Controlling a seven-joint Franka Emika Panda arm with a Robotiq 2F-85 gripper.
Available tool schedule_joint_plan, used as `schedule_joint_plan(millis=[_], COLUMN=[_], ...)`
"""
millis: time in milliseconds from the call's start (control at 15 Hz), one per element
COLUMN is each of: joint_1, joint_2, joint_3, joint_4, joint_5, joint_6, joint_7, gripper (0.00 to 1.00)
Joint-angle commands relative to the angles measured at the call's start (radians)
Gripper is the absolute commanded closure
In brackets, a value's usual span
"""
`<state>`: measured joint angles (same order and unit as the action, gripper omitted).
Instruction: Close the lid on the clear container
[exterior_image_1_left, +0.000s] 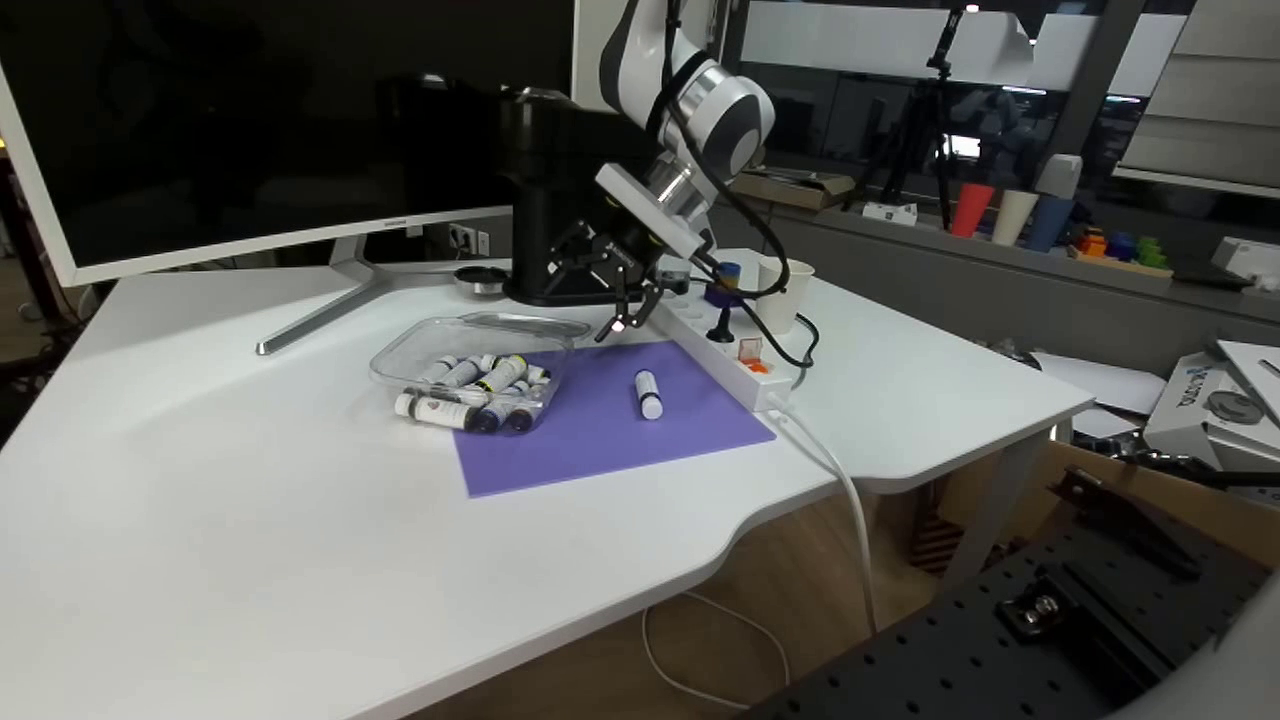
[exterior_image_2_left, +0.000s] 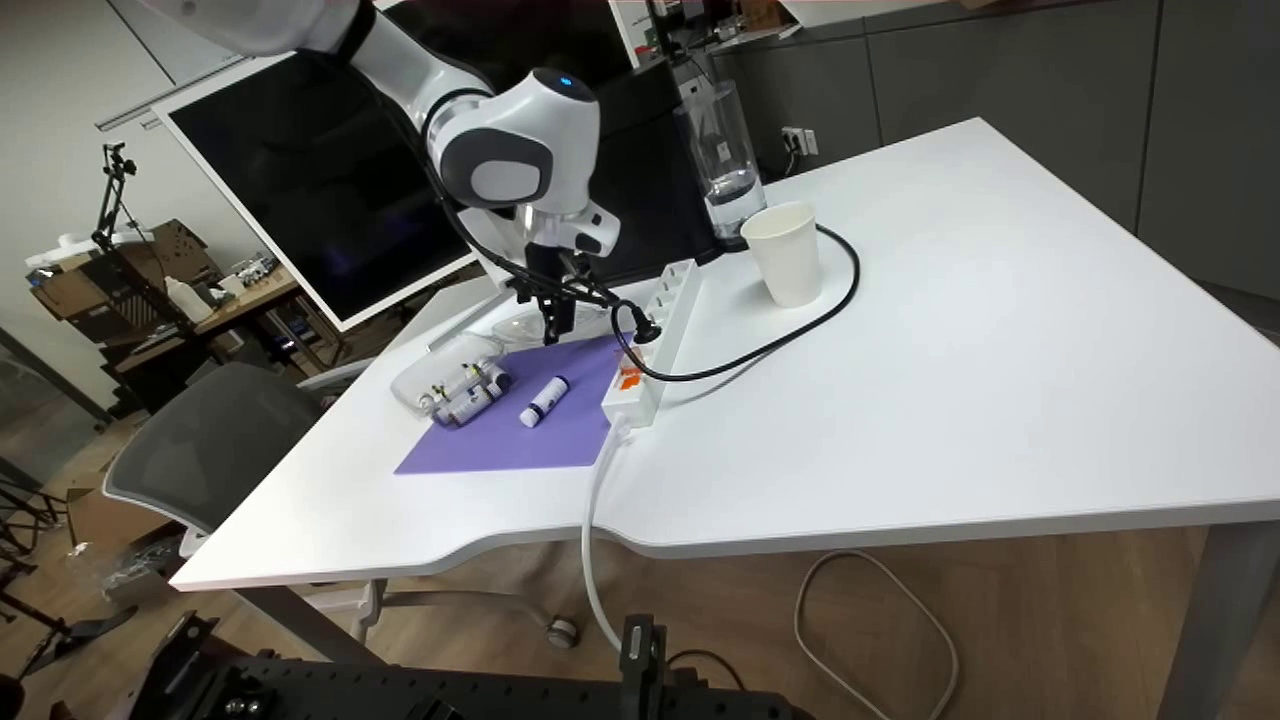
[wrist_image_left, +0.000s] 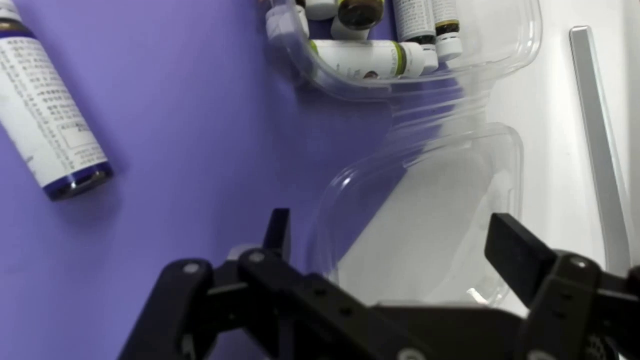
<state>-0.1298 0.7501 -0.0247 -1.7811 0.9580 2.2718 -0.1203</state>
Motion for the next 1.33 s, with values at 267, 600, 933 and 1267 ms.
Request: schedule_joint_plan(millis=[267,600,933,1267], joint_1=[0.004,-0.004,-0.040,-0.095], joint_2=[0.048,0.061,0.063,0.074], joint_3=[0.008,0.051,0.120,0.180], joint_4=[0.016,0.024,0.036,0.053], joint_5=[-0.039,-0.076,-0.033,0.031], joint_6=[0.105,0.190,0.239,0.191], joint_7=[-0.045,-0.120,-0.200,-0.298], gripper=[0.00,0.00,0.00,0.00])
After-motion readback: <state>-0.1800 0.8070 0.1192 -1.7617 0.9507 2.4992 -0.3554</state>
